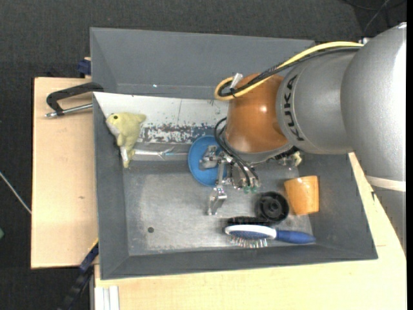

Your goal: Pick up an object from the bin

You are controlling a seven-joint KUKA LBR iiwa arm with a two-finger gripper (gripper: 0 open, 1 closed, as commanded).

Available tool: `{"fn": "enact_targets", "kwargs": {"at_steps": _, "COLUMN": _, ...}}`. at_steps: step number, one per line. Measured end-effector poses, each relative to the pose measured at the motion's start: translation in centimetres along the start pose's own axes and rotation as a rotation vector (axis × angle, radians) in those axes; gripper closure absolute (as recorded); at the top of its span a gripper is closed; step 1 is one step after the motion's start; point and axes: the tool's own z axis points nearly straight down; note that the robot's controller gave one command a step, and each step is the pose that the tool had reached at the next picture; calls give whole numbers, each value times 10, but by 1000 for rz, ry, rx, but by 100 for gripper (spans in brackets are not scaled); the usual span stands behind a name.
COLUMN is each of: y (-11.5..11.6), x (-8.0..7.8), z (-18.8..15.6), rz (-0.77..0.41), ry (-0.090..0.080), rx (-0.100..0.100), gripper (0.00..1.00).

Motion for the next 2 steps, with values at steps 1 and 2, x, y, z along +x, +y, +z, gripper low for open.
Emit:
{"fn": "enact_targets", "kwargs": {"at_steps": 1, "y": 58, "x": -16, "z": -30, "rz": -732, "ry": 1, "rx": 0, "gripper": 0}}
{"fn": "enact_targets", "kwargs": {"at_steps": 2, "y": -31, "x": -28, "z": -30, "rz": -1097, "ry": 5, "rx": 3, "gripper": 0}}
